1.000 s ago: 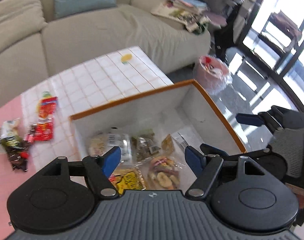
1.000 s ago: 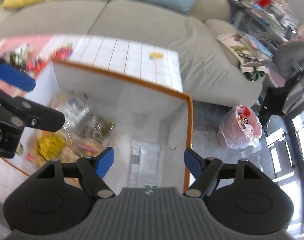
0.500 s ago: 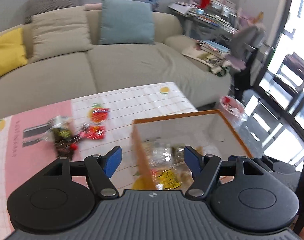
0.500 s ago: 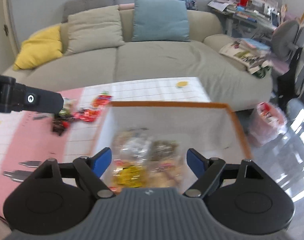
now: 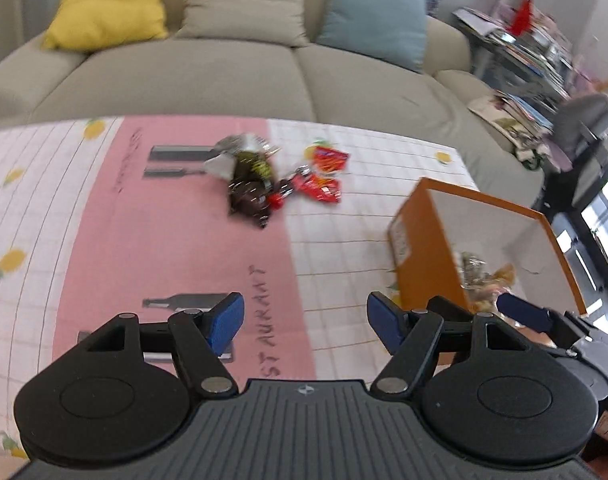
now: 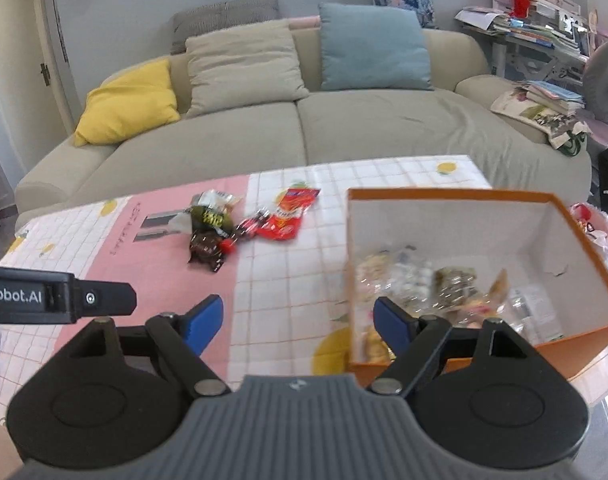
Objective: Organize snacks
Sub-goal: 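Withdraw both tools from the box toward the remaining snacks, then grasp the dark 'tao' snack bag with the left tool while the right tool grasps the chocolate-ball bottle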
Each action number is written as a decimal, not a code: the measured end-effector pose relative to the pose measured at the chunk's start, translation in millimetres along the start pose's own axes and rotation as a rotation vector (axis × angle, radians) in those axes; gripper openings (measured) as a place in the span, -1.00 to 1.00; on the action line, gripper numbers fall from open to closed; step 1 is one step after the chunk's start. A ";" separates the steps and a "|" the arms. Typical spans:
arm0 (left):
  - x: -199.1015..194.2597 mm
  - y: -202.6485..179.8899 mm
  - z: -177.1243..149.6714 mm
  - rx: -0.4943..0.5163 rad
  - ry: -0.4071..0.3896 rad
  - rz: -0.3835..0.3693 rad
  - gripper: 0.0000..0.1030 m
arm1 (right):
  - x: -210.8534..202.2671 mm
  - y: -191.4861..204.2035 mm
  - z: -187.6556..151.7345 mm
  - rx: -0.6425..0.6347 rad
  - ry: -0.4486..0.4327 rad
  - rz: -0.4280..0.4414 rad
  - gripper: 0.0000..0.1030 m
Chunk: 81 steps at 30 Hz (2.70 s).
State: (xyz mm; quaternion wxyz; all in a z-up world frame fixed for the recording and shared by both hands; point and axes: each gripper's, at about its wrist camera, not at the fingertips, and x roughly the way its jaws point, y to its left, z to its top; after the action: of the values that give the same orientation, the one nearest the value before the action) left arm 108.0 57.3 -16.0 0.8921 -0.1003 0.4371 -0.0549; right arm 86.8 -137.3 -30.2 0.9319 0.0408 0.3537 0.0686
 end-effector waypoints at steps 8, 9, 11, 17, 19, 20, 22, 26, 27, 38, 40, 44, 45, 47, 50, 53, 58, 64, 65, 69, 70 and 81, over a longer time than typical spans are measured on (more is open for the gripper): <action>27.1 33.4 4.4 -0.059 0.012 0.000 0.60 | 46.3 23.8 -3.7 -0.075 0.055 -0.009 0.57; 33.1 36.8 6.7 -0.070 0.022 -0.007 0.60 | 52.2 25.5 -2.4 -0.082 0.060 -0.011 0.57; 44.6 42.8 11.6 -0.086 0.032 -0.019 0.60 | 65.7 28.6 1.9 -0.099 0.065 -0.011 0.57; 78.3 58.6 27.6 -0.096 0.035 -0.029 0.61 | 106.0 36.2 14.5 -0.143 0.072 -0.039 0.57; 88.8 64.5 32.6 -0.111 0.041 -0.037 0.61 | 118.5 37.2 18.6 -0.147 0.075 -0.046 0.57; 93.3 67.5 35.0 -0.112 0.033 -0.039 0.61 | 125.2 37.0 20.2 -0.143 0.079 -0.051 0.57; 99.5 71.3 40.3 -0.105 0.018 -0.037 0.61 | 137.1 36.4 23.7 -0.134 0.092 -0.053 0.57; 110.4 84.0 50.9 -0.101 -0.015 -0.051 0.62 | 157.5 38.2 31.3 -0.142 0.091 -0.080 0.60; 113.2 86.1 53.6 -0.099 -0.020 -0.050 0.62 | 161.7 39.3 33.6 -0.150 0.090 -0.088 0.60; 159.4 79.2 86.0 -0.002 -0.005 -0.062 0.60 | 201.9 49.1 60.2 -0.170 0.071 -0.091 0.48; 171.4 79.6 86.7 -0.010 0.013 -0.075 0.54 | 209.7 48.3 63.4 -0.146 0.084 -0.092 0.38; 194.6 81.8 86.9 -0.057 0.041 -0.087 0.39 | 221.9 43.0 66.8 -0.072 0.094 -0.098 0.32; 199.3 82.4 87.5 -0.065 0.050 -0.084 0.37 | 224.0 41.0 67.1 -0.055 0.099 -0.104 0.32; 207.1 82.7 87.7 -0.083 0.053 -0.090 0.35 | 226.8 37.8 65.9 -0.038 0.107 -0.109 0.31; 216.0 79.1 88.1 -0.075 0.048 -0.081 0.35 | 228.4 35.5 63.5 -0.042 0.110 -0.105 0.31; 223.5 74.5 86.7 -0.043 0.045 -0.050 0.32 | 229.7 34.3 62.4 -0.051 0.107 -0.108 0.31; 225.1 78.0 84.4 -0.032 0.025 -0.047 0.08 | 231.9 32.9 63.3 -0.040 0.103 -0.100 0.31; 212.6 87.0 80.9 -0.033 0.048 0.012 0.01 | 234.2 39.1 63.2 -0.038 0.082 -0.054 0.26; 209.5 90.5 79.9 -0.044 0.056 0.022 0.00 | 236.1 41.6 62.8 -0.037 0.082 -0.043 0.21; 197.6 109.3 74.1 -0.099 0.068 0.049 0.00 | 245.4 54.3 61.8 -0.023 0.094 0.009 0.13; 194.6 115.0 71.9 -0.114 0.070 0.046 0.00 | 247.8 57.2 61.8 -0.019 0.091 0.017 0.13; 175.8 127.2 55.9 -0.169 0.100 0.047 -0.01 | 286.3 76.5 60.6 0.014 0.170 0.021 -0.63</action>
State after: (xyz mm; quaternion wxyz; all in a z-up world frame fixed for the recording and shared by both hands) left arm 261.2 155.9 -146.6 0.8586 -0.1618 0.4864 -0.0020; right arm 331.4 -18.5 -162.6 0.8974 0.0450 0.4317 0.0789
